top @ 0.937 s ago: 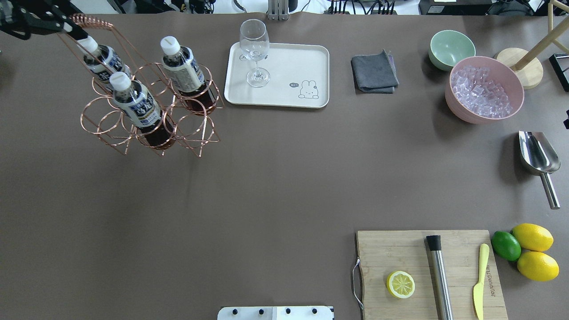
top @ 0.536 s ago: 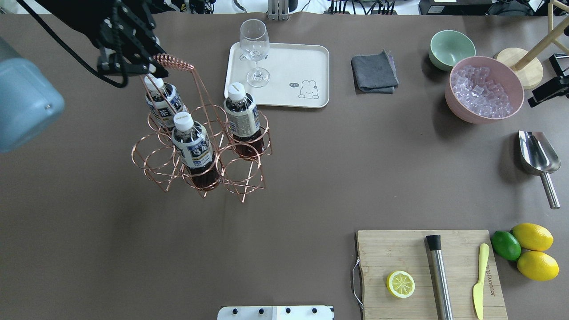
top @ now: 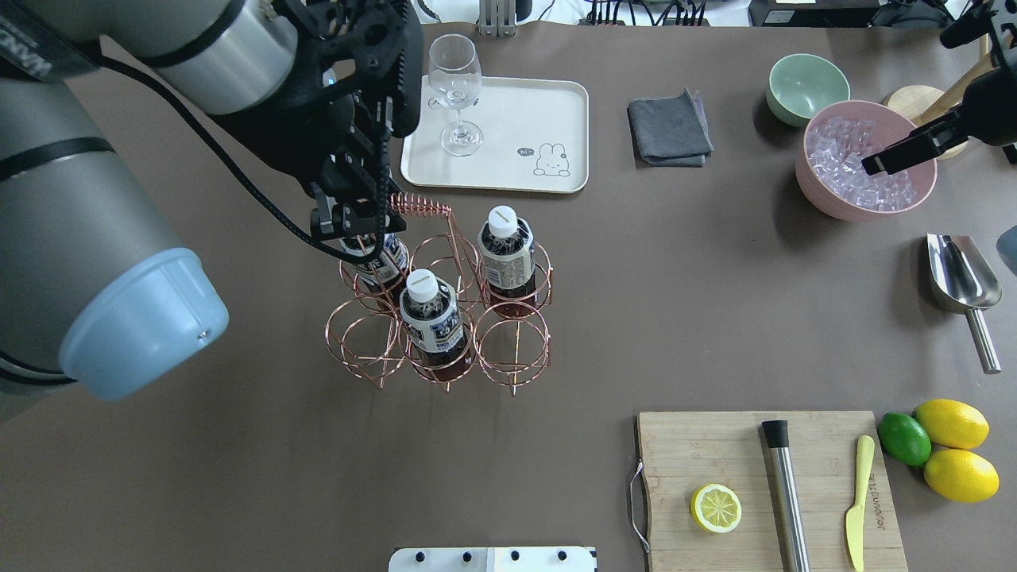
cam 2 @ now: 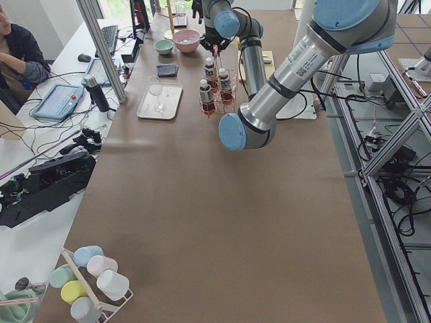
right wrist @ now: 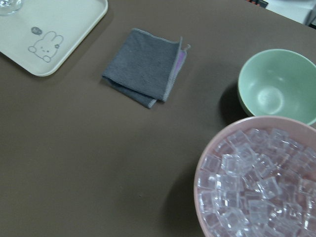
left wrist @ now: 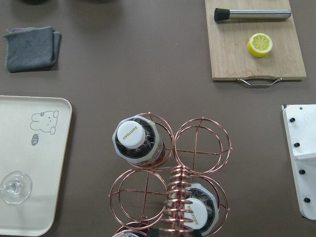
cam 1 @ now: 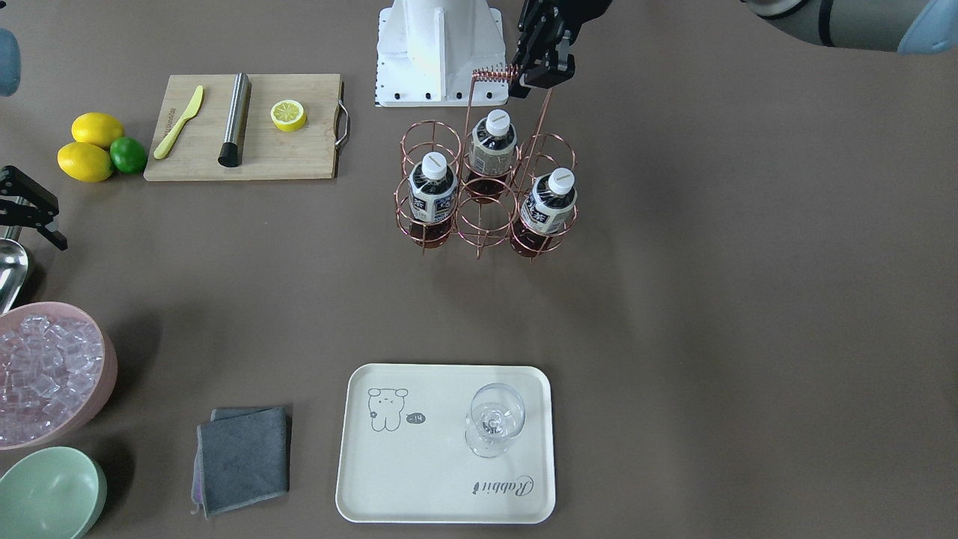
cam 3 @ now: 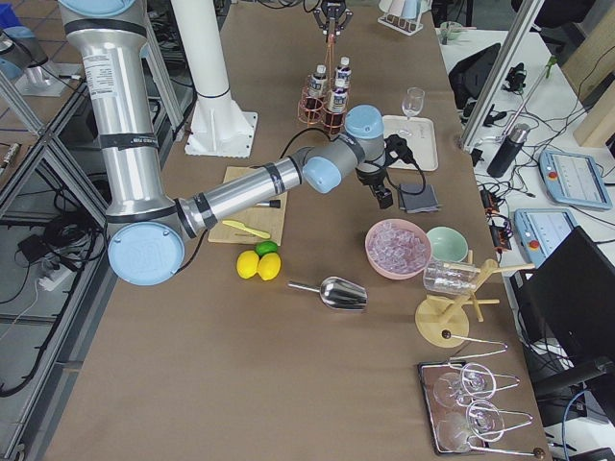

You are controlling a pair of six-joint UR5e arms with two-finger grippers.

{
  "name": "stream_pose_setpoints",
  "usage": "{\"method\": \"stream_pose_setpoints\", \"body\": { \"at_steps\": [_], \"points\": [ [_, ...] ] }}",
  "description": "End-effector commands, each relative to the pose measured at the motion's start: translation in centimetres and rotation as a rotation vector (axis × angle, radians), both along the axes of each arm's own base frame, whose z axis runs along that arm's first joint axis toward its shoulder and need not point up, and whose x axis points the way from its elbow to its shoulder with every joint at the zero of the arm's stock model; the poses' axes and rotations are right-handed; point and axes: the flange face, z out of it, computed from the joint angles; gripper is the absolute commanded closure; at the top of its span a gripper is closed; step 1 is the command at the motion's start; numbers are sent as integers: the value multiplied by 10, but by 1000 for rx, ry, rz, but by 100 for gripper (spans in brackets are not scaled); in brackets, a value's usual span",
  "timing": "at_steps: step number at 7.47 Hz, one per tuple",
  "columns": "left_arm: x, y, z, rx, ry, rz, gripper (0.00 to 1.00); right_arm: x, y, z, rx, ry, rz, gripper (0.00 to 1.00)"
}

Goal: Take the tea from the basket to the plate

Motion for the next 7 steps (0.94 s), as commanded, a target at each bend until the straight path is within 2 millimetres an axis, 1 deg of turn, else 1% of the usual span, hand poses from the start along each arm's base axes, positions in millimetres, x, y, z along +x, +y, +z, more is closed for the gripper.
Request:
{"method": "stream_pose_setpoints", "body": {
  "at_steps": [1,2,4,5,6,7],
  "points": [
    [42,26,-7,-71,-29,-36,100,-62,16,-19,144,-108,-10,0],
    [53,35,-8,-101,-34,-38,100,-97,30,-31,171,-177,4,0],
    [61,43,-10,-126,-32,-38,100,-123,14,-76,245,-228,-6,0],
    [67,46,-10,-114,-37,-42,100,-138,18,-85,270,-232,-4,0],
    [74,51,-9,-101,-49,-51,100,-160,31,-102,324,-225,32,0],
    [80,53,-8,-96,-58,-51,100,-183,36,-131,386,-238,70,0]
  ]
}}
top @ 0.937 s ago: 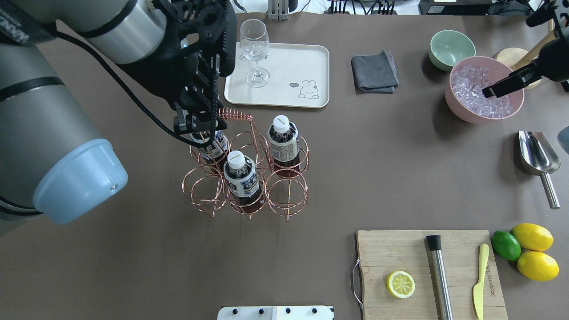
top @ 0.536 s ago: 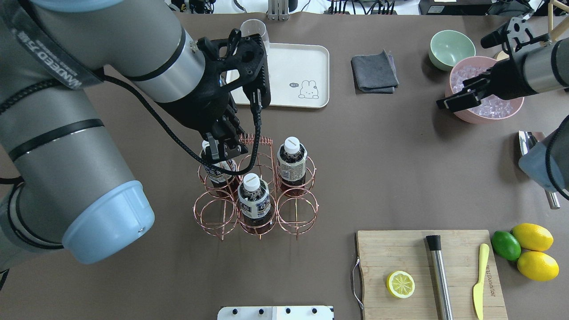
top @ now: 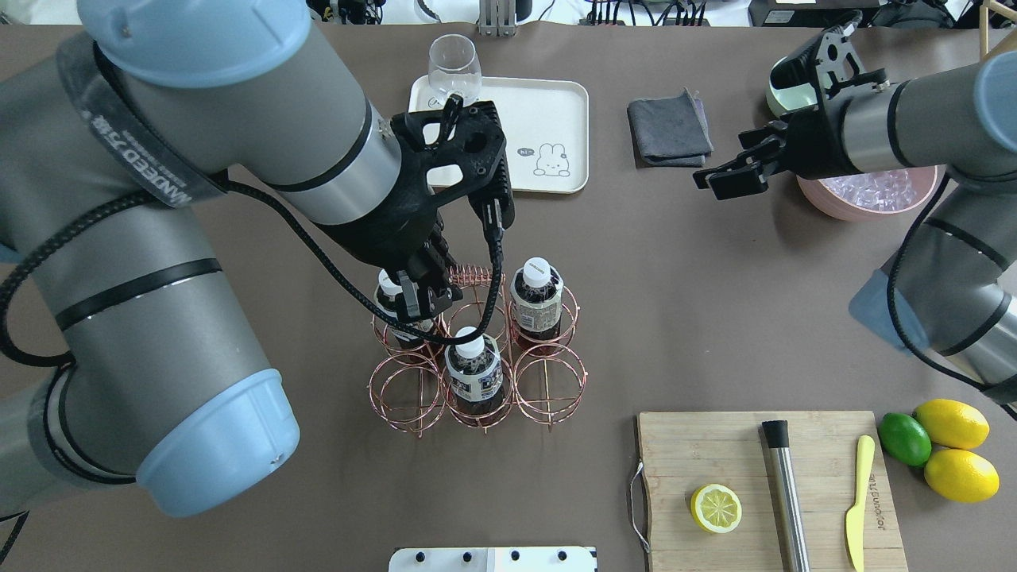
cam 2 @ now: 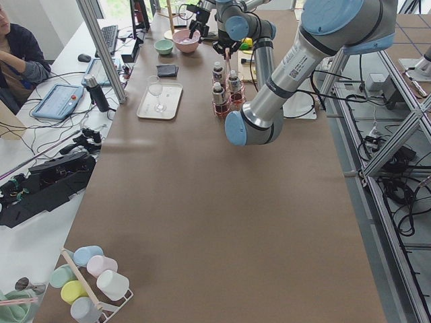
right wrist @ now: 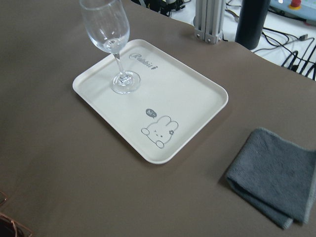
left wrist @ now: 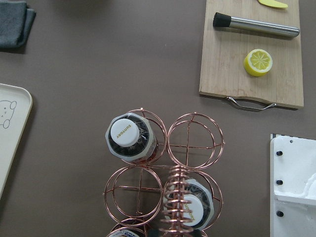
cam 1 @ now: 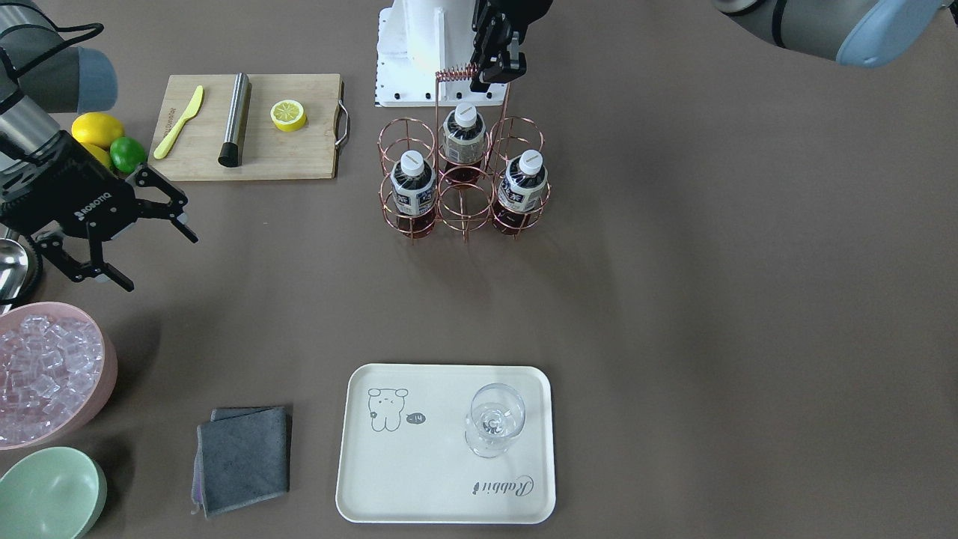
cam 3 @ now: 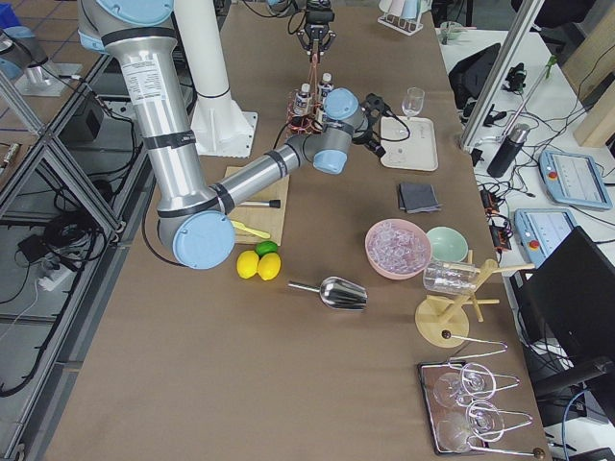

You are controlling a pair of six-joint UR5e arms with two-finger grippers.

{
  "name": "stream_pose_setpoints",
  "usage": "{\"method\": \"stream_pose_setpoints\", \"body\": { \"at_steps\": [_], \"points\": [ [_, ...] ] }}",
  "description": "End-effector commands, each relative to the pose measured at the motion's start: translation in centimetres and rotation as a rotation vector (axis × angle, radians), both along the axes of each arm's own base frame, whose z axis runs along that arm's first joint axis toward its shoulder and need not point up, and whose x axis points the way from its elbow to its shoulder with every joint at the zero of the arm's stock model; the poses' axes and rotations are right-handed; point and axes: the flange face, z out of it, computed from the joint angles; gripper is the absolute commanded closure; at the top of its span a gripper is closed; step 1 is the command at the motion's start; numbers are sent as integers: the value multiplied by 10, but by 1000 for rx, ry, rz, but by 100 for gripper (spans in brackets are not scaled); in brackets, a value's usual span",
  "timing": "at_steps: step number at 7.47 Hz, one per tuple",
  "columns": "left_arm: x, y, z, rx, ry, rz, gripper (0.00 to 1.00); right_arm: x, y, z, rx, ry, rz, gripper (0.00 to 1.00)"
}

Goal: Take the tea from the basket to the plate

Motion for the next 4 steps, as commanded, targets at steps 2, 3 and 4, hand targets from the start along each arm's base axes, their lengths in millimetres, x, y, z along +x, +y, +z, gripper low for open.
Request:
{"method": "stream_pose_setpoints", "body": {
  "at_steps": [2,3,4],
  "points": [
    [11,7,1,14,-13,-3,100,-84,37,-66,99,-56,82,0],
    [11,7,1,14,-13,-3,100,-118,73,-79,82,-92,114,0],
    [10,8,1,15,-12,-3,100,-135,96,-89,103,-99,124,0]
  ]
}}
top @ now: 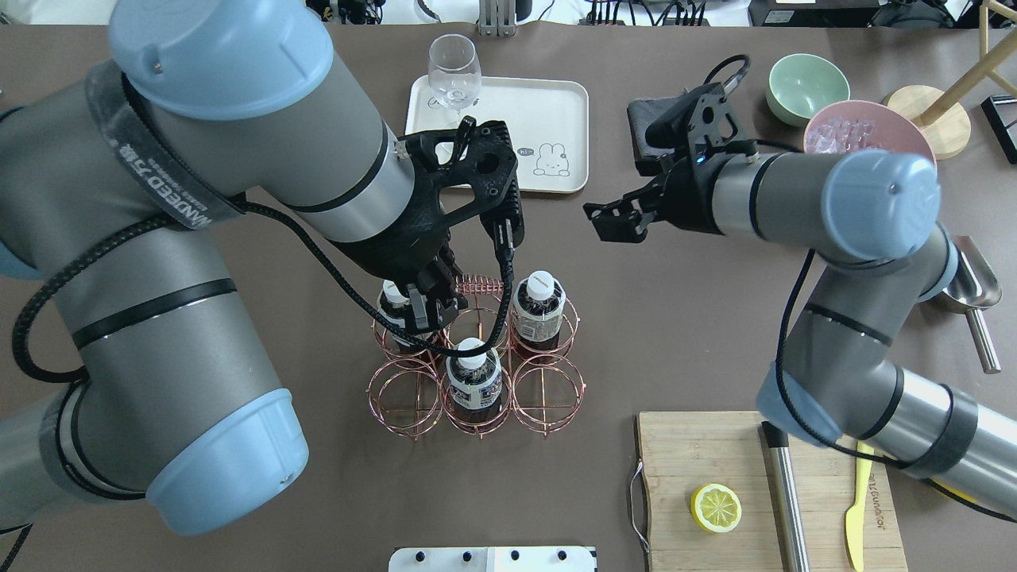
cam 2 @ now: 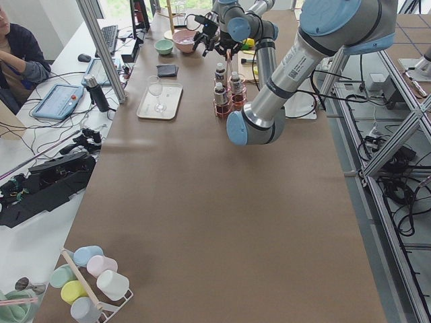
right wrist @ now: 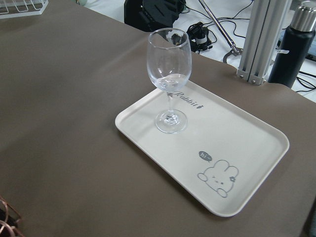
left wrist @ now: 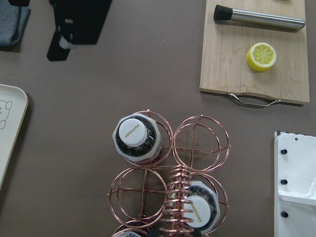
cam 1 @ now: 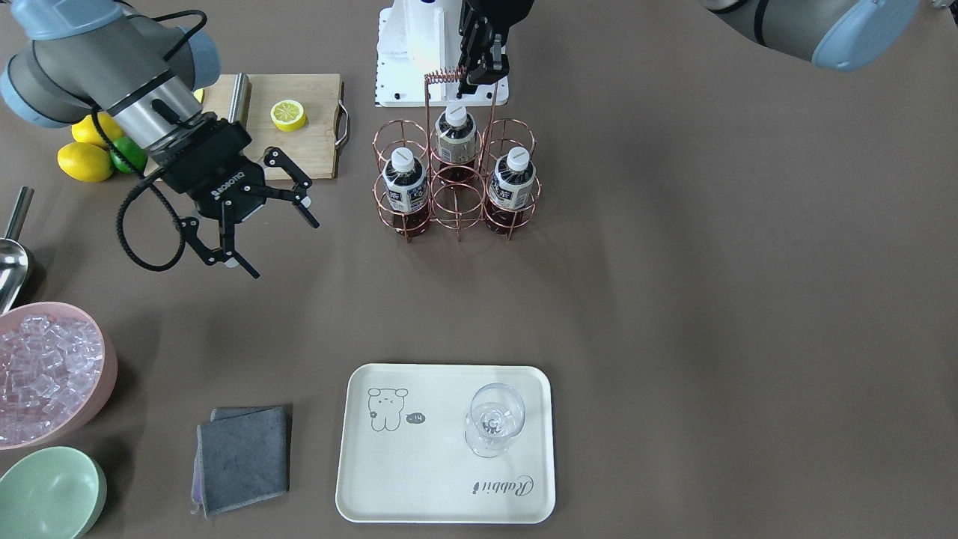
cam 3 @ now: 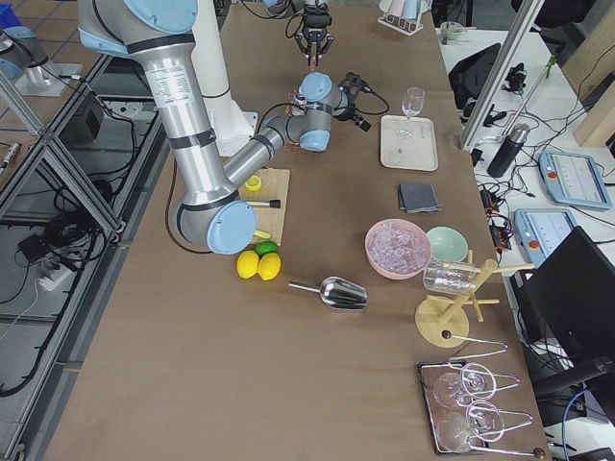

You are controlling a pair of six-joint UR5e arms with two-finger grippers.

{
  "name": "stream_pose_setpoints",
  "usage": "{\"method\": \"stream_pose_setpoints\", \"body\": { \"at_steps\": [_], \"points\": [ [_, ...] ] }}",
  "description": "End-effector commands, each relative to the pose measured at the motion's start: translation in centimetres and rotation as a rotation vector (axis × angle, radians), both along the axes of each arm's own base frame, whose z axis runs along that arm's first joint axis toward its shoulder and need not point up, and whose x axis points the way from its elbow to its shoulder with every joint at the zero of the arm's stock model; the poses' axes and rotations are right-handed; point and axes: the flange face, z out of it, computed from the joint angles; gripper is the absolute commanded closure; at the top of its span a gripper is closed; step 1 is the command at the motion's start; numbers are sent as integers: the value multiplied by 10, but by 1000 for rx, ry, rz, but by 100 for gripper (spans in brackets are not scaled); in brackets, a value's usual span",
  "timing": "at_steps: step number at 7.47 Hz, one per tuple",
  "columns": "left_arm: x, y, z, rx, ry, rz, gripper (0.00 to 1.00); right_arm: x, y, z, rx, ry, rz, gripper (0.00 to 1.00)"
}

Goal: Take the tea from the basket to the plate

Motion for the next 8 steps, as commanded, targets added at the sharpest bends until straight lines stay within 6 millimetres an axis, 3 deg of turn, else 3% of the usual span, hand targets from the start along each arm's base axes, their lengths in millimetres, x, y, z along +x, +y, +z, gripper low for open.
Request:
{"method": "stream_pose_setpoints", "body": {
  "at_steps": [1,3,5,8],
  "points": [
    [0,0,0,1,0,0,100,-29,51,-29,21,-56,27,0],
    [0,1,0,1,0,0,100,-20,59,-40,22,-77,10,0],
    [-1,0,0,2,0,-1,100,-26,77,-71,-21,-62,-7,0],
    [-1,0,1,3,0,-2,100,-53,95,-71,-16,-51,-11,0]
  ]
}}
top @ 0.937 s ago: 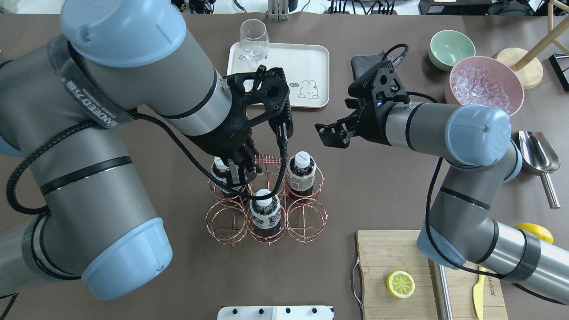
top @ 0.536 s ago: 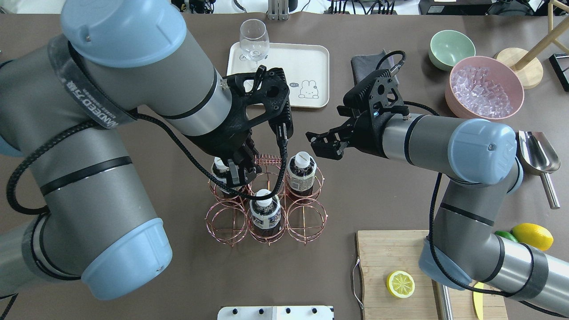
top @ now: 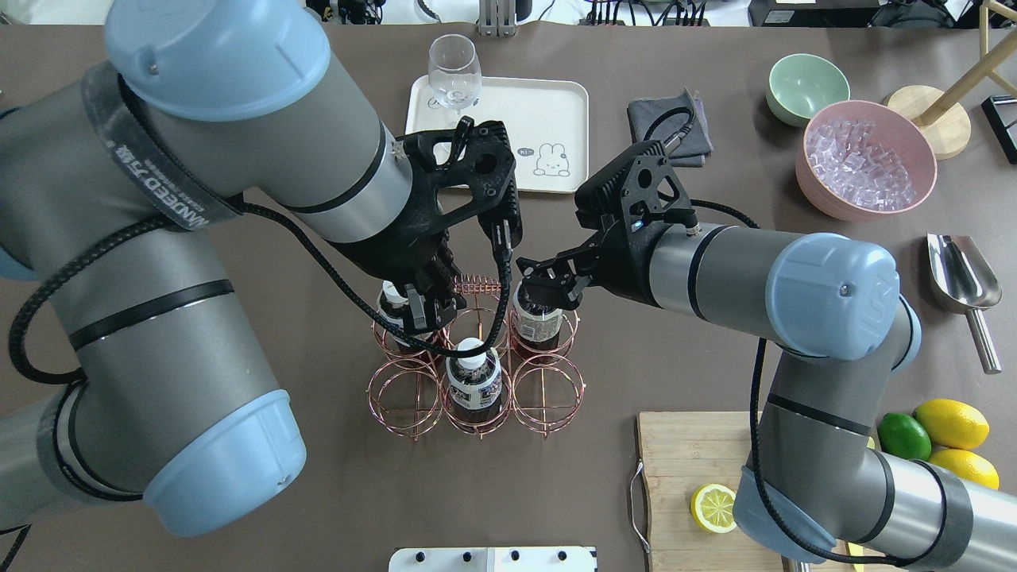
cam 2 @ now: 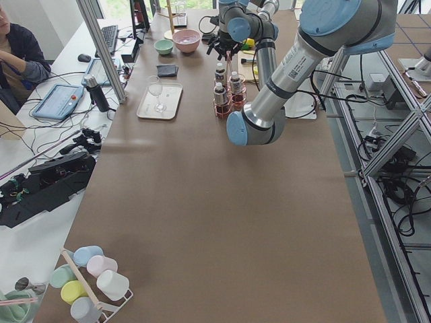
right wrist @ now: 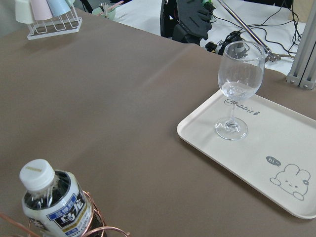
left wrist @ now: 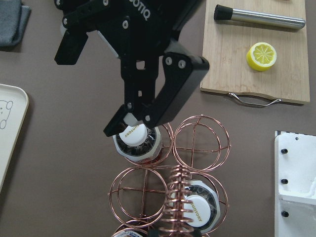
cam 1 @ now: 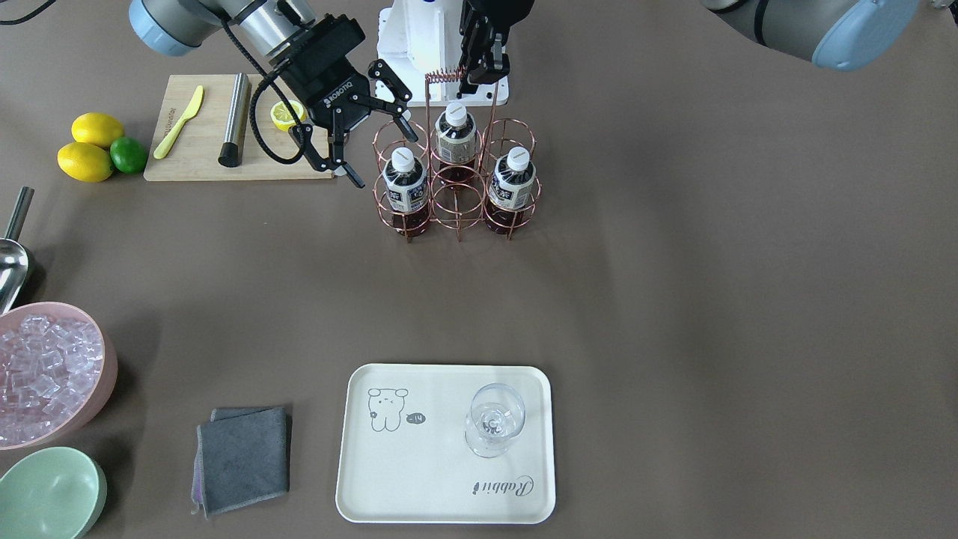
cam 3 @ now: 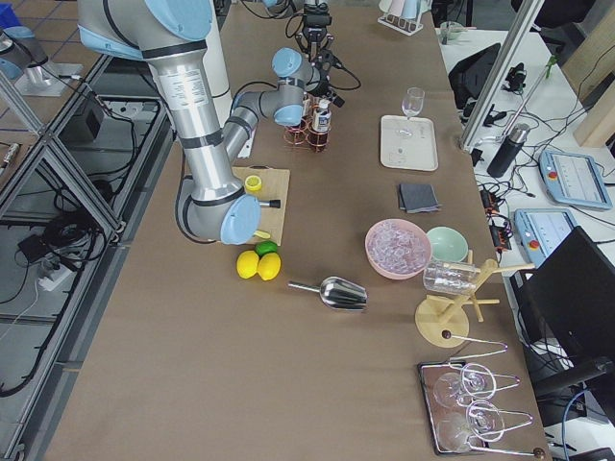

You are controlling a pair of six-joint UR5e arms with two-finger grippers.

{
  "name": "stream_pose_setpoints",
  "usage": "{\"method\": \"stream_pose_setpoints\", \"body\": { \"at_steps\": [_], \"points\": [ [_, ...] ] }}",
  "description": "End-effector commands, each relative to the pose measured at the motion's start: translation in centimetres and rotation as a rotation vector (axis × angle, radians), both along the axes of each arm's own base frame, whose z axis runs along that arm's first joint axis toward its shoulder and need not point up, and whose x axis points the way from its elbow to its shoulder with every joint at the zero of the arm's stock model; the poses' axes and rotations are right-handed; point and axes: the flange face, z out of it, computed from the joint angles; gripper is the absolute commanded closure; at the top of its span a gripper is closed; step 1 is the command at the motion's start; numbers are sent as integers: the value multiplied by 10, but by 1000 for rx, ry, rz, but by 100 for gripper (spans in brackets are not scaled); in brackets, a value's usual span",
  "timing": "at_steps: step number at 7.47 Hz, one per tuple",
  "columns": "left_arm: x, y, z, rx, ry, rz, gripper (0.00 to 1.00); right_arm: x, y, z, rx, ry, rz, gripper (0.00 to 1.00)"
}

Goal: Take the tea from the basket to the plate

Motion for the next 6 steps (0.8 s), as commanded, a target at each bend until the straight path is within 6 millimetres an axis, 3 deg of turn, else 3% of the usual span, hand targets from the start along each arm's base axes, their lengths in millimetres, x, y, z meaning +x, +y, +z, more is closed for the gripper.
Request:
{"method": "stream_pose_setpoints", "body": {
  "at_steps": [1,4,6],
  "points": [
    [0,0,0,0,0,0,100,-28,18,6,2,27,-3,0],
    [-2,1,0,2,2,0,100,-38,23,16,1,52,-7,3],
    [-3,2,-1,5,6,0,100,-41,22,18,0,57,-8,17]
  ]
}}
